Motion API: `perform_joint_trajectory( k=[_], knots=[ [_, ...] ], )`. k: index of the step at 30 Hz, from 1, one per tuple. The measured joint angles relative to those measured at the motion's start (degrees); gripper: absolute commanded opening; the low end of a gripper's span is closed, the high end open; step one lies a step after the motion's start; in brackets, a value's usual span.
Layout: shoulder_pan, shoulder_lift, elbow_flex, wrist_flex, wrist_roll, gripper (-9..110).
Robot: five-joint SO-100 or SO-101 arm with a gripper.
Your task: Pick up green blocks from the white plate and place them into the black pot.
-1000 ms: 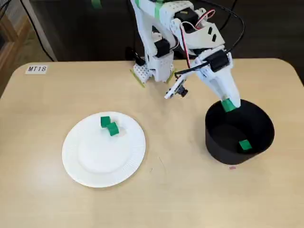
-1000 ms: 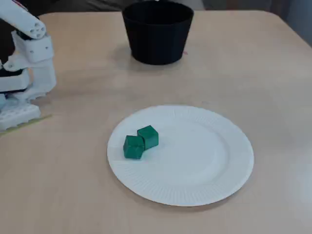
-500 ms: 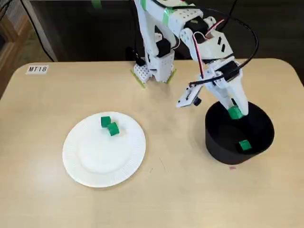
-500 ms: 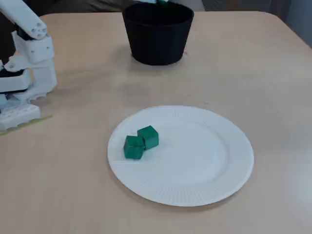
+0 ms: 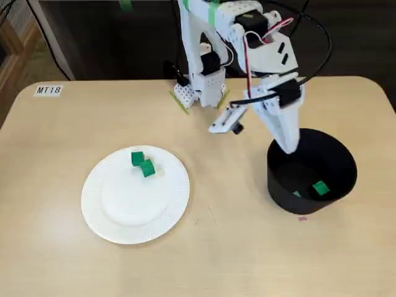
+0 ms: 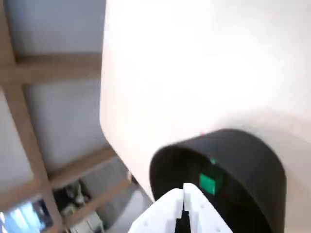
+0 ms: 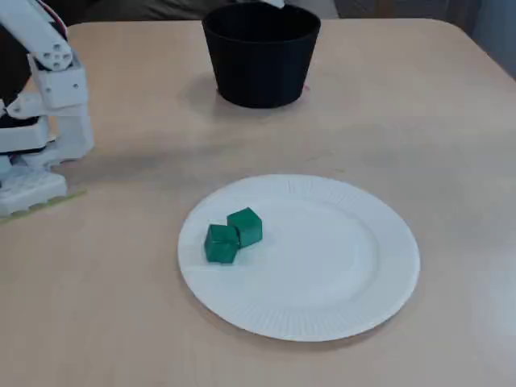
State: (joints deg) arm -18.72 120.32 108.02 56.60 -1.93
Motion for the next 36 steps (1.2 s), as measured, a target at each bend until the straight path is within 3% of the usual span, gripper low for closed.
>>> perform_joint_trajectory(
  k=[9, 16, 19, 31, 36],
  knots=[
    [29.0, -1.58, -0.79, 19.95, 18.54, -2],
    [42.36, -3.34, -0.62, 28.83, 26.19, -2],
    [45.35, -3.34, 2.64, 27.86, 26.63, -2],
    [47.9, -5.27, 12.39, 15.03, 22.85, 23],
    [47.72, -6.86, 12.48, 14.24, 22.24, 26]
  ],
)
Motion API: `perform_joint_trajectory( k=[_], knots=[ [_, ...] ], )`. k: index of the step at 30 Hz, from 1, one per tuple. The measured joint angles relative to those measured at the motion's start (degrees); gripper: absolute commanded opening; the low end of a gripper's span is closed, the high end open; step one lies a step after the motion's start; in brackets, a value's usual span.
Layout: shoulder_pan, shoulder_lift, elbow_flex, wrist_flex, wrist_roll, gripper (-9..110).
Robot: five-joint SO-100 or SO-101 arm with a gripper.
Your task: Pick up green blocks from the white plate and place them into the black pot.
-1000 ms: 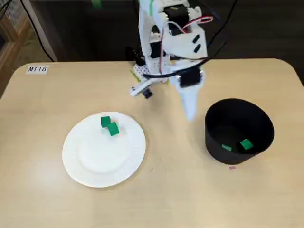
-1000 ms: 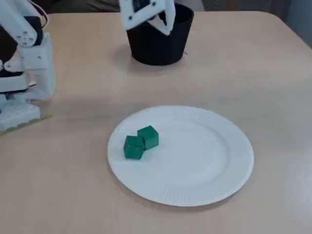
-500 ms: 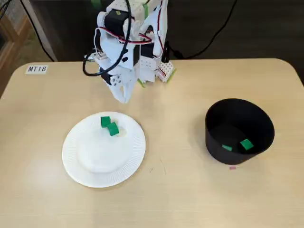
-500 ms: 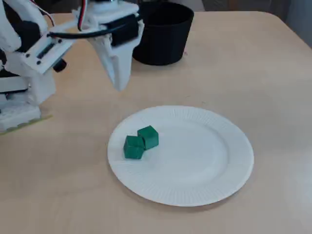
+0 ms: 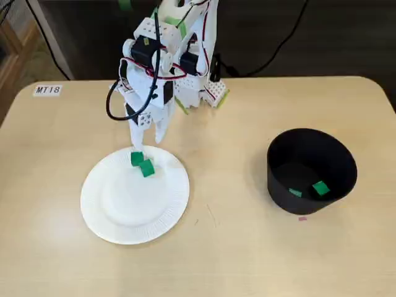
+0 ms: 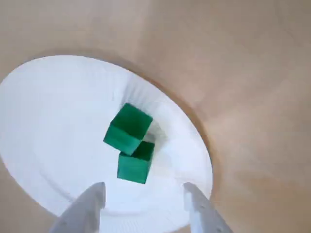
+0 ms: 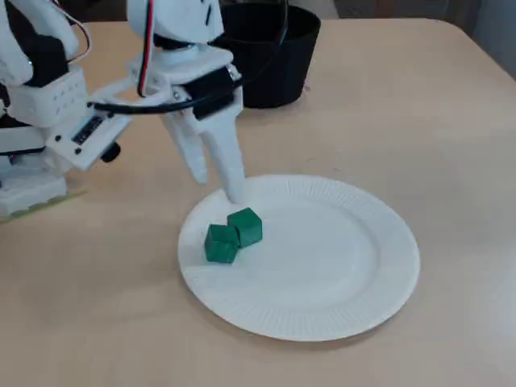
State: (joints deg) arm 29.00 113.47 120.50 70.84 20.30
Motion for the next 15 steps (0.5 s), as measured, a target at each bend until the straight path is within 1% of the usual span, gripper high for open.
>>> perform_joint_trajectory(
  k=[6, 15],
  knots=[
    [0.0, -3.6, 0.0, -1.32, -0.79, 27],
    [-1.05, -9.84, 0.0, -8.35, -0.79, 25]
  ],
)
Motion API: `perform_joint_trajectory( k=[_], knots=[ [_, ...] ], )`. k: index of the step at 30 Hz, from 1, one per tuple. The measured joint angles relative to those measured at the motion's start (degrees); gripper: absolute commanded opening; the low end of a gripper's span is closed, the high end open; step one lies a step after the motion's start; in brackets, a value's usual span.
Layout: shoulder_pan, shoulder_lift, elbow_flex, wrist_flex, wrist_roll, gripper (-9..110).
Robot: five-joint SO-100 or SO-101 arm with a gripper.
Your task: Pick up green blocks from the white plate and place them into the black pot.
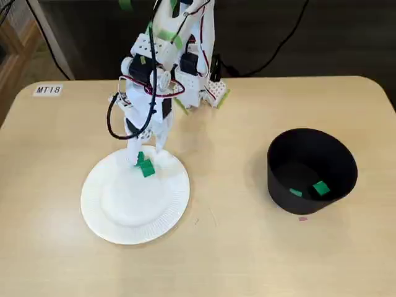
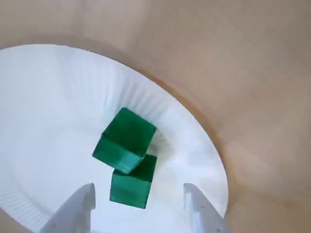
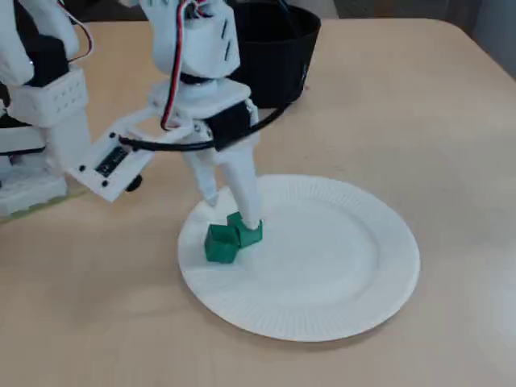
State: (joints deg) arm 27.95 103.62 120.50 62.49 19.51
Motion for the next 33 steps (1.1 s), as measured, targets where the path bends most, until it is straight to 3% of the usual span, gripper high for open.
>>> perform_joint_trajectory(
  k=[4, 7, 16, 21, 33],
  knots=[
    [-0.09, -1.67, 0.18, -2.81, -0.53, 19],
    [-0.09, -3.6, 0.35, -4.75, 0.09, -2],
    [-0.09, -5.01, 0.79, -11.51, -1.49, -2],
    [-3.78, 6.86, -0.09, -12.74, -1.49, -2],
    [-36.47, 40.52, 5.45, -16.61, 5.8, -2]
  ],
)
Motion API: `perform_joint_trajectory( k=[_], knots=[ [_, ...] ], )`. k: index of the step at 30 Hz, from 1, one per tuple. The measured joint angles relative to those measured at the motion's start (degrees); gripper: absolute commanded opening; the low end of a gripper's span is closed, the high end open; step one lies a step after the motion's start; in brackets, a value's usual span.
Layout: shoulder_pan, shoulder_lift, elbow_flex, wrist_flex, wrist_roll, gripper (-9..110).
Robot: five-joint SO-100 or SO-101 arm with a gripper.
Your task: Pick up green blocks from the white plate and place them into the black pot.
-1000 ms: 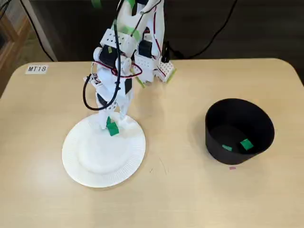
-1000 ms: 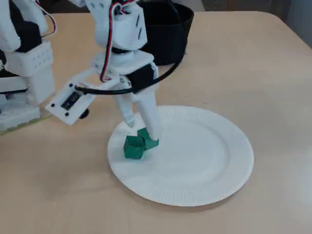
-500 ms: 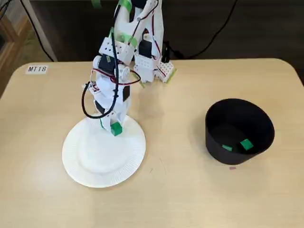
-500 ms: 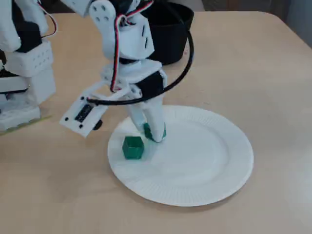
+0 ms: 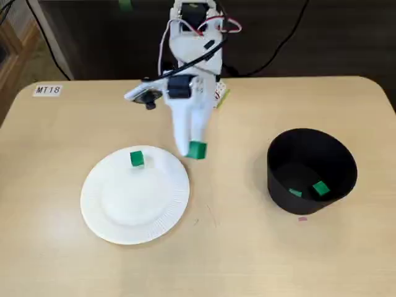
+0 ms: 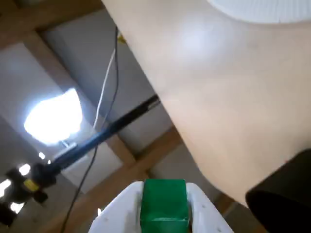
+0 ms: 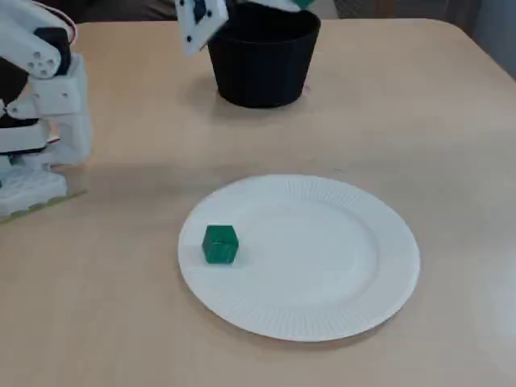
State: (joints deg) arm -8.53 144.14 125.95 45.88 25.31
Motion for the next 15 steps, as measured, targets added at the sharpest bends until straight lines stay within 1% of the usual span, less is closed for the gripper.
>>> perform_joint_trajectory(
  k=[4, 6, 9, 15],
  knots=[
    [-13.71, 5.8, 11.43, -11.25, -1.14, -2],
    [-17.75, 6.94, 17.14, -17.23, -3.08, -2],
    [-21.45, 6.59, 21.8, -22.5, -6.94, -2],
    [-26.81, -1.93, 22.15, -29.36, -13.71, -2]
  ],
)
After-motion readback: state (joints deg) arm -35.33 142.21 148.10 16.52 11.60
